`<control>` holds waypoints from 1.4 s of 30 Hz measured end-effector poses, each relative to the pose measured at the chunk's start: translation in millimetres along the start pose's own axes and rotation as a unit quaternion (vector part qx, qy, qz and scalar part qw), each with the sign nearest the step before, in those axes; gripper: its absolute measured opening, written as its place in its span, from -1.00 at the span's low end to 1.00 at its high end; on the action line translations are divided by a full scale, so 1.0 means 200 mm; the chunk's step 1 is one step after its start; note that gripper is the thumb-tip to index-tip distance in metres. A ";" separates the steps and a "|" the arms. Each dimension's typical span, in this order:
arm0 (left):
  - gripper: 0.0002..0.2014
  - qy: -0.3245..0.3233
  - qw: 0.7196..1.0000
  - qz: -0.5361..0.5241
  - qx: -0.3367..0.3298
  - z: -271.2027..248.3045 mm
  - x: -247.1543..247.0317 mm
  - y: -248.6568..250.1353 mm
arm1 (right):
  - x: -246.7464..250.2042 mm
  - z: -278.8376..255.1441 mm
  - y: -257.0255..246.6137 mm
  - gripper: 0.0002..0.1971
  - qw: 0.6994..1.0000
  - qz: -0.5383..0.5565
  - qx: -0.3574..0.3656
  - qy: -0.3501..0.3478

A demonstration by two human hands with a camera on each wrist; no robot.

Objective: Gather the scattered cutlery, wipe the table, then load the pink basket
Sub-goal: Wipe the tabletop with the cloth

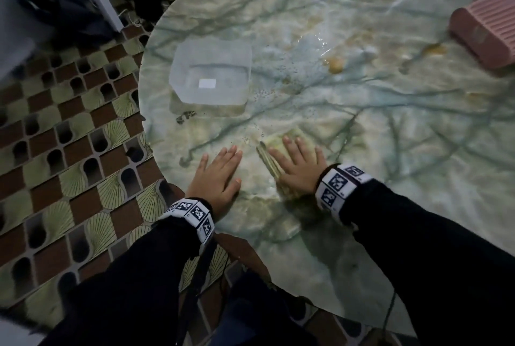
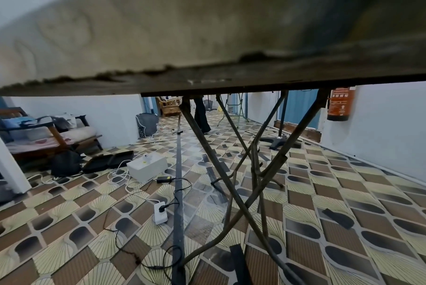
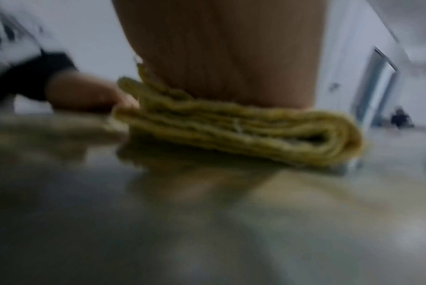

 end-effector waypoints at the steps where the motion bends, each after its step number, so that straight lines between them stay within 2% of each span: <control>1: -0.24 -0.001 1.000 -0.001 -0.003 0.00 0.00 0.00 | -0.01 -0.04 0.00 -0.39 0.999 0.000 0.012 -0.032; 3: -0.25 -0.001 1.000 -0.006 -0.008 0.00 -0.01 -0.01 | 0.02 -0.11 0.02 -0.39 0.996 0.040 0.025 -0.075; 5: -0.26 0.004 0.999 -0.041 0.002 0.02 0.01 -0.01 | 0.08 -0.12 0.05 -0.38 0.996 0.055 0.036 -0.058; 7: -0.32 0.010 0.996 -0.083 0.015 0.05 0.03 -0.03 | 0.11 -0.08 0.05 -0.34 0.999 0.023 0.025 -0.022; 10: -0.33 0.017 0.996 -0.083 -0.004 0.08 0.05 -0.04 | 0.02 -0.03 -0.07 -0.33 0.999 -0.029 0.003 -0.019; 11: -0.29 0.015 0.997 -0.073 -0.015 0.08 0.05 -0.04 | -0.03 -0.03 -0.12 -0.33 0.999 -0.032 0.019 -0.019; 14: -0.25 -0.003 0.999 -0.034 -0.025 0.09 0.01 -0.05 | -0.12 -0.10 -0.19 -0.29 0.988 -0.095 0.124 -0.006; 15: -0.25 -0.005 0.999 -0.031 -0.022 0.09 0.01 -0.05 | -0.12 -0.13 -0.18 -0.25 0.985 -0.112 0.135 -0.007; 17: -0.24 -0.007 1.000 -0.027 -0.014 0.10 0.01 -0.05 | -0.09 -0.15 -0.07 -0.19 0.975 -0.149 0.154 -0.063; 18: -0.24 -0.009 1.000 -0.024 -0.014 0.10 0.01 -0.05 | -0.08 -0.14 0.04 -0.13 0.980 -0.124 0.130 -0.085; 19: -0.24 -0.012 1.000 -0.022 -0.017 0.11 0.00 -0.05 | -0.01 -0.10 0.17 -0.11 0.991 -0.079 0.071 -0.078; 22: -0.25 -0.016 1.000 -0.012 -0.015 0.10 -0.01 -0.06 | 0.24 0.07 0.50 -0.33 0.995 0.011 -0.102 0.020; 24: -0.26 -0.012 1.000 -0.010 -0.013 0.11 -0.01 -0.06 | 0.33 0.20 0.54 -0.36 0.987 0.035 -0.146 0.051; 25: -0.27 -0.010 1.000 -0.011 -0.012 0.11 -0.01 -0.06 | 0.34 0.27 0.50 -0.36 0.988 0.034 -0.143 0.047; 28: -0.28 -0.006 1.000 -0.025 -0.009 0.11 -0.01 -0.06 | 0.28 0.36 0.19 -0.36 0.998 -0.028 -0.052 0.028; 31: -0.31 0.009 0.999 -0.040 -0.006 0.11 0.00 -0.06 | 0.09 0.19 -0.09 -0.34 0.990 -0.092 0.102 -0.021; 33: -0.33 0.019 0.999 -0.043 -0.004 0.11 0.00 -0.06 | 0.03 -0.01 -0.11 -0.23 0.970 -0.141 0.192 -0.051; 35: -0.36 0.027 0.998 -0.048 0.001 0.11 0.00 -0.07 | 0.02 -0.10 0.07 -0.12 0.957 -0.169 0.222 -0.077; 37: -0.38 0.031 0.998 -0.049 0.000 0.11 0.00 -0.07 | 0.11 -0.04 0.36 -0.12 0.974 -0.139 0.135 -0.114; 40: -0.39 0.038 0.998 -0.043 0.004 0.11 0.01 -0.07 | 0.39 0.27 0.74 -0.29 0.997 -0.062 -0.025 -0.036; 42: -0.39 0.041 0.999 -0.035 0.004 0.11 0.01 -0.06 | 0.52 0.47 0.78 -0.25 0.997 -0.048 -0.054 0.026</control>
Point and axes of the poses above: each hand's wrist, its own z-axis towards the middle knuckle, its own x-axis out of the back of the hand, y = z × x, the point moved 6 cm from there along z, towards the middle knuckle, and after that the axes turned 10 degrees about x, right-handed, at the moved point
